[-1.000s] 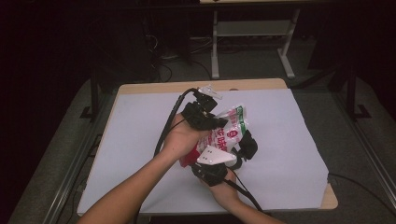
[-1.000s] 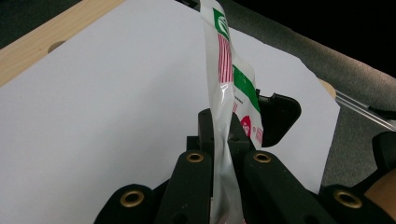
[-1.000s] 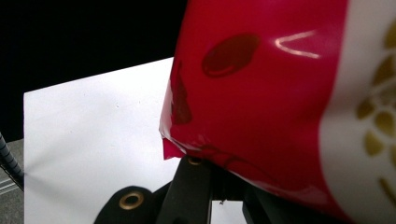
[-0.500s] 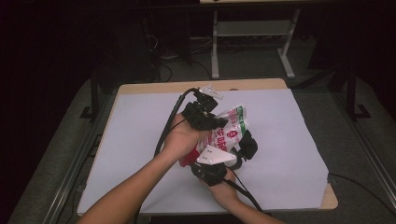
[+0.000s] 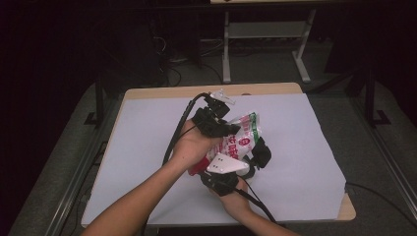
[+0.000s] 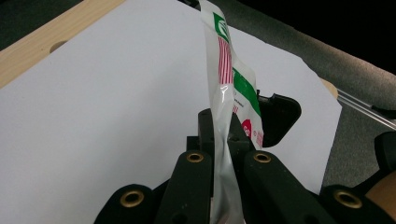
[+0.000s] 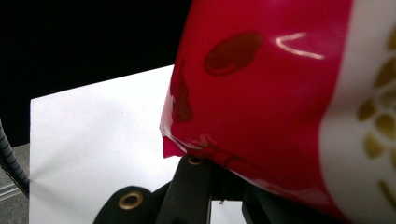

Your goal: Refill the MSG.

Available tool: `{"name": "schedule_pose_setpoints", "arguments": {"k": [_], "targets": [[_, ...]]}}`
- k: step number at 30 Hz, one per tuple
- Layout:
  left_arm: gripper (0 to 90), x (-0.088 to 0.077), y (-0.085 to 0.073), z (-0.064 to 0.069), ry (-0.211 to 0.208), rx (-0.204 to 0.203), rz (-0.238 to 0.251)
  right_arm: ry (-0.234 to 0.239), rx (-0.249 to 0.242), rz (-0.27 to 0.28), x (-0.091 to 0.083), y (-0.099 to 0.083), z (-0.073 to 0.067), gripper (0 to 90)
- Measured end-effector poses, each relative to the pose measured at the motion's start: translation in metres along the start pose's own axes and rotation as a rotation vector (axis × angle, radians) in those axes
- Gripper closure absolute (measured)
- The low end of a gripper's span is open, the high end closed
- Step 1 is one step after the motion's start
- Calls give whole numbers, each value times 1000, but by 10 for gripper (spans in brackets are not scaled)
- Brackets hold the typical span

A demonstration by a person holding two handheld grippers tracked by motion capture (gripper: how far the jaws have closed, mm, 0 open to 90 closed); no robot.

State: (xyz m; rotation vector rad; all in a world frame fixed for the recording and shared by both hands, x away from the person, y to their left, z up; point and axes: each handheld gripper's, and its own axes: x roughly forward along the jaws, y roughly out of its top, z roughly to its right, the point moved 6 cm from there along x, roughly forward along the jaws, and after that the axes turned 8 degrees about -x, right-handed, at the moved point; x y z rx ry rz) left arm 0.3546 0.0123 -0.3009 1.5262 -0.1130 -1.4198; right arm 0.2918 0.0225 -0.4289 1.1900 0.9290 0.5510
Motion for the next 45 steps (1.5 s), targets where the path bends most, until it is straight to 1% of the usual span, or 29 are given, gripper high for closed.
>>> {"name": "schedule_pose_setpoints", "arguments": {"k": [10,11,13,28,45], "targets": [[900,1,1,2,1,5,-1,-3,1,5,-1,1,1,900],[900,2,2,2,0,1,4,-4,1,5,-1,1,1,900],[900,1,2,2,1,8,-3,-4,3,5,-1,1,1,900],[900,3,2,3,1,5,-6,0,-2,10,-2,2,1,900],[900,4,2,2,0,0,4,0,-3,9,-1,2,1,900]]}}
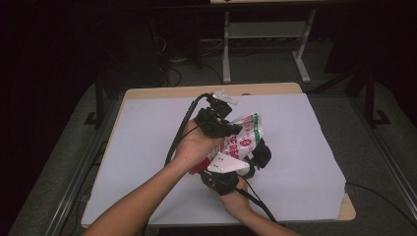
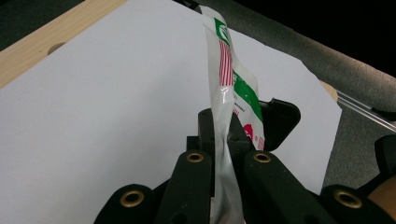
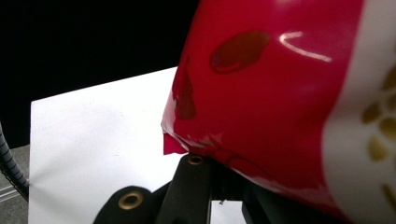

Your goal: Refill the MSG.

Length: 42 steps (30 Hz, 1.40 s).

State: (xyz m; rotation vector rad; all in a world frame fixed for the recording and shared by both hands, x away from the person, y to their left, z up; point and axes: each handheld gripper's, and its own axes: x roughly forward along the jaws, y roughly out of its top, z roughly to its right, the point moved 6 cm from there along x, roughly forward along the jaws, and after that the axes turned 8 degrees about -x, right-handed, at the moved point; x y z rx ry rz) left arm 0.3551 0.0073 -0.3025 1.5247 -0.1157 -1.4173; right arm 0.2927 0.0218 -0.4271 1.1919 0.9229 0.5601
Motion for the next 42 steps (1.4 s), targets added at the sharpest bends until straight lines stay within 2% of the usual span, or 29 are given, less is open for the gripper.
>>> {"name": "schedule_pose_setpoints", "arguments": {"k": [25,42], "targets": [[900,2,0,6,0,5,-5,1,-6,17,-2,2,0,900],[900,4,1,4,11,5,3,2,1,19,-1,3,1,900]]}}
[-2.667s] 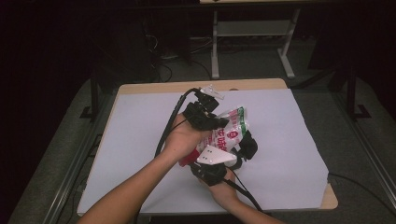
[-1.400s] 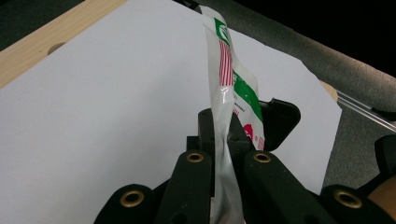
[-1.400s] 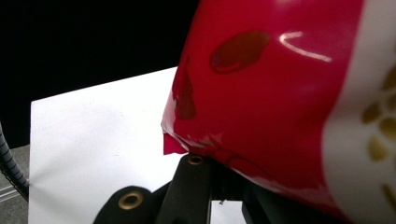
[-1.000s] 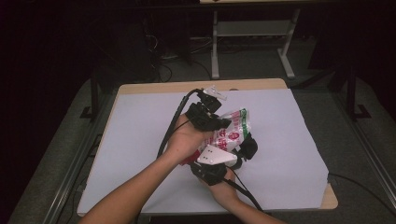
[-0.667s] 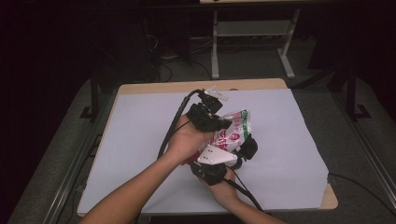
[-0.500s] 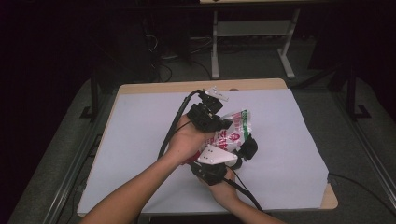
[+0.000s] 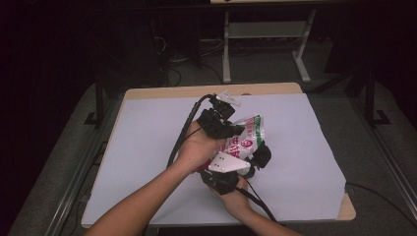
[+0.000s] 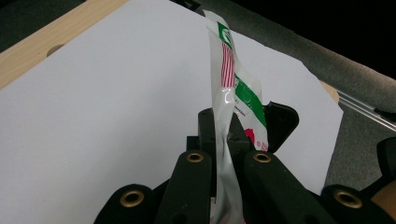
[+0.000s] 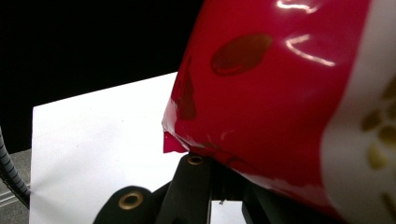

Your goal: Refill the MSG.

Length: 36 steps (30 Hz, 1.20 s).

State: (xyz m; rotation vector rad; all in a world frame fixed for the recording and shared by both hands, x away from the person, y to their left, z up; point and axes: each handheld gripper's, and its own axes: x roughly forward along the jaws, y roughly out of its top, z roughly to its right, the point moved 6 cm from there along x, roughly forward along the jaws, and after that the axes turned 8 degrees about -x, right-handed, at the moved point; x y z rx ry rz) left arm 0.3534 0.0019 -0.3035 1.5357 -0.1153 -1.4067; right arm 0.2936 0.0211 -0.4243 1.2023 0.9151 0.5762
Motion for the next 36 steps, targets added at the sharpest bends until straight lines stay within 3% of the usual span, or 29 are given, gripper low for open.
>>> {"name": "schedule_pose_setpoints", "arguments": {"k": [12,36], "targets": [[900,0,2,-5,8,-16,31,-16,9,0,3,3,1,900],[900,5,4,-7,14,-17,34,-24,30,-2,5,4,5,900]]}}
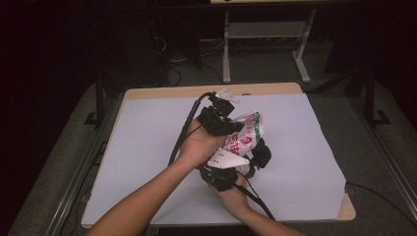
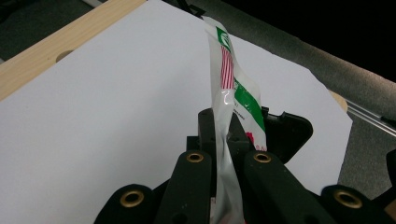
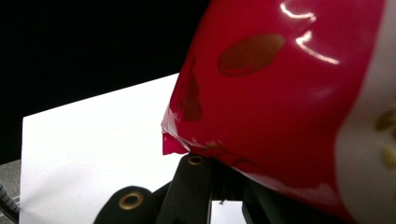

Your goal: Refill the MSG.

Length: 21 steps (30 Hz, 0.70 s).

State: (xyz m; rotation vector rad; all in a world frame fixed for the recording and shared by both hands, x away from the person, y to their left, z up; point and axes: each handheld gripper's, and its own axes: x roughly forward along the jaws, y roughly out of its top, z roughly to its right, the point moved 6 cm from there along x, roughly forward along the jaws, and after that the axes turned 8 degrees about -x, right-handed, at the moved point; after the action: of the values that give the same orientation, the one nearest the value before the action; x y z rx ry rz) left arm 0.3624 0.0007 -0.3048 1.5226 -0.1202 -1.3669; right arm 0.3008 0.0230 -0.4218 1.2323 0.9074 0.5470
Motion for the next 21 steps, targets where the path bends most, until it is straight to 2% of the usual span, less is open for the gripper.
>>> {"name": "schedule_pose_setpoints", "arguments": {"k": [21], "targets": [[900,2,1,4,8,3,-5,7,13,18,-1,3,0,900]]}}
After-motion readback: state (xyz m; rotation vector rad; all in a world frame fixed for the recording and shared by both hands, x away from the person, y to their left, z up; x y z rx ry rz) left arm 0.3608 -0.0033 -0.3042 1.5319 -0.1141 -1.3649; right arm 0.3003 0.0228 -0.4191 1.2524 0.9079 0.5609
